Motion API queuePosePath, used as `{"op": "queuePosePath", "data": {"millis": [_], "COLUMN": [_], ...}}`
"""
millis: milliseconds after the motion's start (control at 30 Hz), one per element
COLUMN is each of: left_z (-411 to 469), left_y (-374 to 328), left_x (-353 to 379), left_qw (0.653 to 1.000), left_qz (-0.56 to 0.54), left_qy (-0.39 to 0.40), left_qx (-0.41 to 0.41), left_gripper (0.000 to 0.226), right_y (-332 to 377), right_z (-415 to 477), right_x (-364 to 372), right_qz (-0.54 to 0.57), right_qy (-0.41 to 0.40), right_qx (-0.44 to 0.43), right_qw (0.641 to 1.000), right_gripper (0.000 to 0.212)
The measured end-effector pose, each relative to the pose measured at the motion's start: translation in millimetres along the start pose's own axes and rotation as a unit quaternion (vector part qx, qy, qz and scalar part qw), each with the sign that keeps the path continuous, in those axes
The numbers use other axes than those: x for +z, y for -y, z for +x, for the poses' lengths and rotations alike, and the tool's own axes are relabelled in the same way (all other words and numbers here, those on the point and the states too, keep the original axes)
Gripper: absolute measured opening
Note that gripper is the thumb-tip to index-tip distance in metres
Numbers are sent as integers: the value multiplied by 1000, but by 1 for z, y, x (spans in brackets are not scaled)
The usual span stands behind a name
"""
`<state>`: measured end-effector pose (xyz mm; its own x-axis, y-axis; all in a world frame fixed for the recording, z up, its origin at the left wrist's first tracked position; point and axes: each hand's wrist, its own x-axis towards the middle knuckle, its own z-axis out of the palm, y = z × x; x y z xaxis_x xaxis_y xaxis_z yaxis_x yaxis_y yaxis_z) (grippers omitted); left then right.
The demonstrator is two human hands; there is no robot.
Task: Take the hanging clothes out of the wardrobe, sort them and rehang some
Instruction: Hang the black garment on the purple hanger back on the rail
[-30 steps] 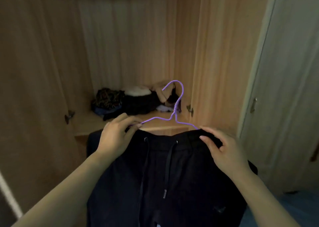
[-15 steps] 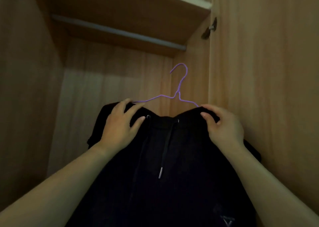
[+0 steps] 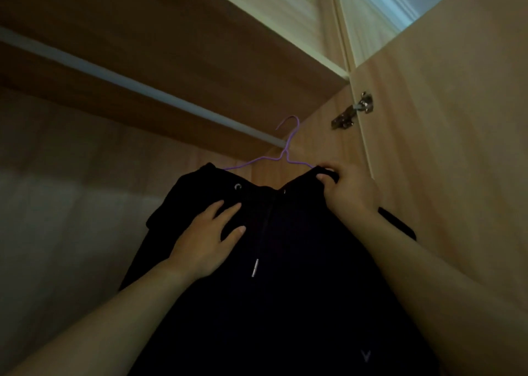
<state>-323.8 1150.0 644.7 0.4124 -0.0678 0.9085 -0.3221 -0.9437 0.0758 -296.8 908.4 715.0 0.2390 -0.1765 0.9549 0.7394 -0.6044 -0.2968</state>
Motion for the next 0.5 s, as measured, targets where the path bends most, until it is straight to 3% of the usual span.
{"op": "queuePosePath", "data": {"millis": [267,500], "left_z": [68,156], "left_y": [37,59], "left_x": [66,101], "left_qw": [999,999], "left_qz": [24,13], "left_qy": [12,-6], "left_qx": [29,40], "left_gripper": [54,54], "right_y": [-37,-45], "right_z": [77,155], "right_x": [85,149], "right_qz": [-92,-159], "right_qy": [20,-20], "right_qx": [-1,-25], "right_qw": [996,987], "right_gripper": [21,22]}}
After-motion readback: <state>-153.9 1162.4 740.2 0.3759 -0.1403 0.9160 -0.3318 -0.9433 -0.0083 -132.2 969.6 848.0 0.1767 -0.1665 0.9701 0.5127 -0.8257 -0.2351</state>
